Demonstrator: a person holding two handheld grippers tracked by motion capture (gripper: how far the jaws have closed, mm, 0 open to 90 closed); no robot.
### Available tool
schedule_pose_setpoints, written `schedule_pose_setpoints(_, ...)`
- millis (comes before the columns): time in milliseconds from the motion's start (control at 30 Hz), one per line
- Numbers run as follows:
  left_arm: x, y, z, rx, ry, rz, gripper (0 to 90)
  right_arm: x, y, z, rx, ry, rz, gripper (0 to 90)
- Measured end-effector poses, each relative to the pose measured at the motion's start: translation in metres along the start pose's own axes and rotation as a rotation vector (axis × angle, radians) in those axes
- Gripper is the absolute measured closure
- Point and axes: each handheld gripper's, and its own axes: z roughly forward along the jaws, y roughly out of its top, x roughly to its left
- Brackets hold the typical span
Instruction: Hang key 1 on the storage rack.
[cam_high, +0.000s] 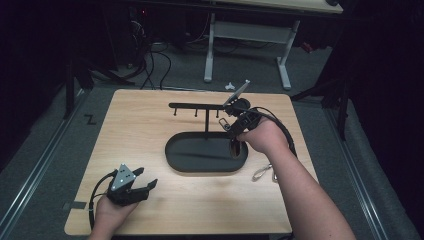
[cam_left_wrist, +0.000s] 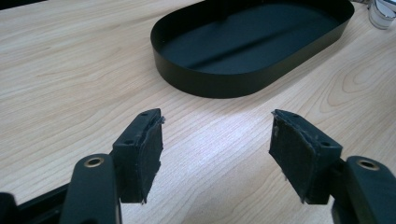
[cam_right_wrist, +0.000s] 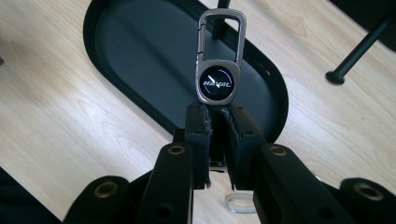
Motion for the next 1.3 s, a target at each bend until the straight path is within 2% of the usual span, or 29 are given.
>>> schedule_pose_setpoints(133,-0.002,0.001,0.003,0.007,-0.005,0.013,35.0,-0.002,0.004,0.001,-0.006,-0.011,0.002,80.6)
schedule_pose_setpoints(367,-0.002,0.0,0.002,0.011,-0.02,0.015,35.5,-0.001,0.013,0.006,-0.023,0.006,0.023,80.6)
schedule_pose_setpoints(600,0.0,-0.001,0.0,0.011,-0.016,0.007,35.6,0.001,0.026,0.009,-0.017,-0.021,0.017,80.5)
schedule_pose_setpoints(700,0.001,-0.002,0.0,0.012,-0.017,0.005,35.6,0.002,0.027,0.01,-0.011,-0.017,0.019,80.5)
schedule_pose_setpoints(833,0.0,-0.002,0.001,0.016,-0.02,0.012,35.6,0.002,0.026,0.015,0.001,-0.041,0.028,80.5)
schedule_pose_setpoints(900,0.0,-0.002,0.001,0.019,-0.022,0.013,35.6,0.001,0.026,0.016,-0.004,-0.045,0.014,80.4)
schedule_pose_setpoints(933,-0.001,-0.002,0.002,0.02,-0.022,0.014,35.6,0.0,0.026,0.018,-0.003,-0.049,0.027,80.4)
schedule_pose_setpoints(1300,-0.001,-0.003,0.003,0.03,-0.031,0.013,35.6,-0.001,0.026,0.029,-0.011,-0.063,0.036,80.1)
